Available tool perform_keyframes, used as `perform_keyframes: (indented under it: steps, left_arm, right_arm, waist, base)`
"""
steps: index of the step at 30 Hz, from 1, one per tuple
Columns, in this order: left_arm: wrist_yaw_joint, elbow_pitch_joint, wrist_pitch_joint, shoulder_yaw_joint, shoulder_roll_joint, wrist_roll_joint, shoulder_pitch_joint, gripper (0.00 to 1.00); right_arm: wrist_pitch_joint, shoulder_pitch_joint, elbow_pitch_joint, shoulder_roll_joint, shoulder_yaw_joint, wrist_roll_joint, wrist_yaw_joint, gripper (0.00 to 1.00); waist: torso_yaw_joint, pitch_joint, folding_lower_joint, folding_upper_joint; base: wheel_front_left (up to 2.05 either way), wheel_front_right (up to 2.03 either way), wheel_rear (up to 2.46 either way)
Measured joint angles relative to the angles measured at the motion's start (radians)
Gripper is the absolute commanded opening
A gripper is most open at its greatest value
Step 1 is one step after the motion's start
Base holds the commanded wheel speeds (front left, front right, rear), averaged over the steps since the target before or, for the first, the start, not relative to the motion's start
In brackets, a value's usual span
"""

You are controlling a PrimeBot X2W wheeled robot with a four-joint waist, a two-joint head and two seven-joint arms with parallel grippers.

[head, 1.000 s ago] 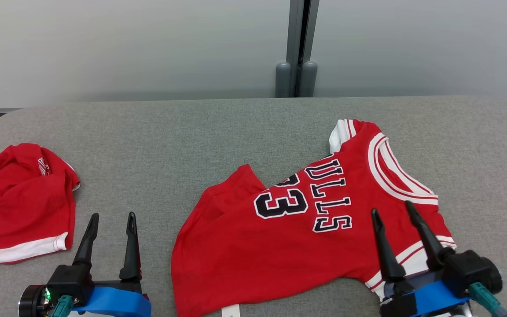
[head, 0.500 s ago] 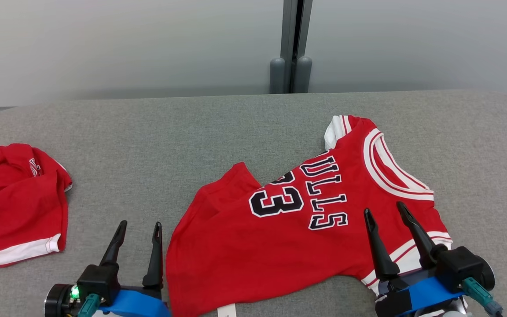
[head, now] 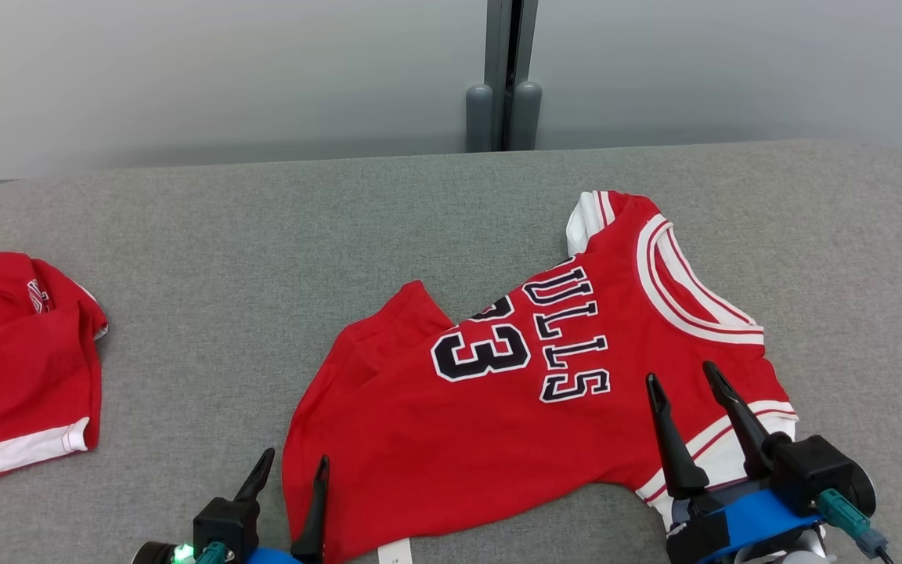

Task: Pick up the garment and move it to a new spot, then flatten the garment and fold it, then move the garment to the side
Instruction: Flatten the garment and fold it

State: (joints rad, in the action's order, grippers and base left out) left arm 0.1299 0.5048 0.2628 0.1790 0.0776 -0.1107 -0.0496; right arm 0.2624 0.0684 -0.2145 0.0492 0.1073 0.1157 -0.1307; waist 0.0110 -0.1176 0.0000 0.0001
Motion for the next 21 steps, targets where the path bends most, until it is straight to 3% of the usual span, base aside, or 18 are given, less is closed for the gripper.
perform_keyframes:
  steps: [6,12,13,14,15,16,21]
  left_arm:
    - [0.000,0.074,0.000,0.009,0.002,-0.014,0.000,1.00]
    - [0.000,0.147,0.004,0.090,-0.005,-0.069,-0.021,1.00]
    - [0.000,0.152,0.005,0.097,-0.005,-0.078,-0.022,0.74]
    - [0.000,0.157,0.005,0.104,-0.005,-0.085,-0.025,0.29]
    - [0.000,0.161,0.005,0.113,-0.004,-0.093,-0.028,0.29]
    - [0.000,0.163,0.005,0.120,-0.004,-0.102,-0.030,0.00]
    - [0.000,0.131,0.002,0.106,0.001,-0.137,-0.031,0.00]
  right_arm:
    - [0.000,0.006,-0.011,0.000,-0.001,0.000,0.000,1.00]
    - [0.000,0.009,-0.023,0.000,0.001,0.003,0.000,1.00]
    - [0.000,0.009,-0.023,0.000,0.002,0.003,0.000,1.00]
    - [0.000,0.009,-0.024,0.000,0.003,0.003,0.000,1.00]
    - [0.000,0.010,-0.024,0.000,0.003,0.004,0.000,1.00]
    - [0.000,0.010,-0.024,0.000,0.004,0.008,0.000,1.00]
    - [0.000,0.009,-0.022,0.000,0.002,0.010,0.000,1.00]
  waist:
    - [0.003,-0.007,0.0000,0.0000]
    - [-0.001,-0.013,0.0000,0.0000]
    - [-0.001,-0.013,-0.0001,0.0000]
    - [-0.001,-0.013,0.0000,0.0000]
    - [-0.001,-0.012,0.0000,0.0000]
    - [-0.002,-0.012,-0.0001,-0.0001]
    - [-0.009,-0.004,0.0000,0.0000]
  base:
    - [0.00,0.00,0.00]
    - [0.00,0.00,0.00]
    - [0.00,0.00,0.00]
    - [0.00,0.00,0.00]
    - [0.00,0.00,0.00]
    - [0.00,0.00,0.00]
    - [0.00,0.00,0.00]
